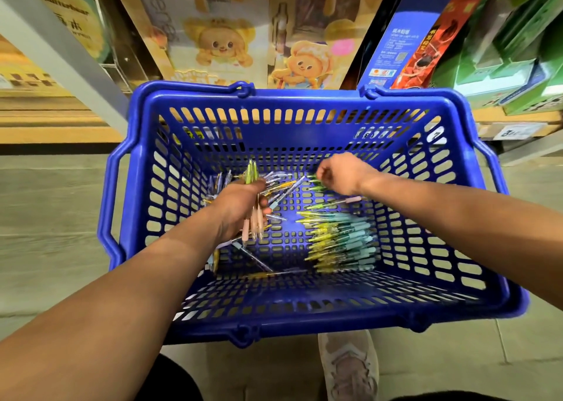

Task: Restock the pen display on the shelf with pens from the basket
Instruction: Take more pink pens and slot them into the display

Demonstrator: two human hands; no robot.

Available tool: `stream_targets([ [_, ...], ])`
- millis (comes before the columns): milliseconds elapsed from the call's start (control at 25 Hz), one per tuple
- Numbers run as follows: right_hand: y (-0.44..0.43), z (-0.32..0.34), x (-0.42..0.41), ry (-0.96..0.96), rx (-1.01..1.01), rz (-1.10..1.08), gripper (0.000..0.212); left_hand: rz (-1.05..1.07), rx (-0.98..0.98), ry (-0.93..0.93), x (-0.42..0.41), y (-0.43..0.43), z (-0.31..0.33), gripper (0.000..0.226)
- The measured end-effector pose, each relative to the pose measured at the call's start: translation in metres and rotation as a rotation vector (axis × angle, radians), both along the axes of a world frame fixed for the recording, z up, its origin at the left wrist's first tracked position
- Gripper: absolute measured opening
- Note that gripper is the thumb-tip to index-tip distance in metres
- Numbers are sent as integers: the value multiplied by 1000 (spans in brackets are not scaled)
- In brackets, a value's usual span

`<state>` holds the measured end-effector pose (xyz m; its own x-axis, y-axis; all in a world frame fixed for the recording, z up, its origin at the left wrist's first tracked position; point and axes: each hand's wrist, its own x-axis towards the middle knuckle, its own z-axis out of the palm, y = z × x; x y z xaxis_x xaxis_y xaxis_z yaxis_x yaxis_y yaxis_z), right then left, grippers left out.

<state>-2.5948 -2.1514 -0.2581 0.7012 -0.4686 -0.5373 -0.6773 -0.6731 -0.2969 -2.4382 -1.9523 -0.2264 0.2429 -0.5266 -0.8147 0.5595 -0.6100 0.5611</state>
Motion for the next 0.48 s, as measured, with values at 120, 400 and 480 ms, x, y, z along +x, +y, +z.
stream_targets([
  [120, 7, -16, -18, 223, -97, 193, 18, 13, 23, -4, 2, -1, 0, 34],
  [400, -1, -29, -23, 185, -116, 293, 17, -4, 47, -20, 5, -1, -3, 42],
  [480, -1, -28, -26, 262, -37, 350, 18, 0, 63, -36, 6, 0, -5, 38],
])
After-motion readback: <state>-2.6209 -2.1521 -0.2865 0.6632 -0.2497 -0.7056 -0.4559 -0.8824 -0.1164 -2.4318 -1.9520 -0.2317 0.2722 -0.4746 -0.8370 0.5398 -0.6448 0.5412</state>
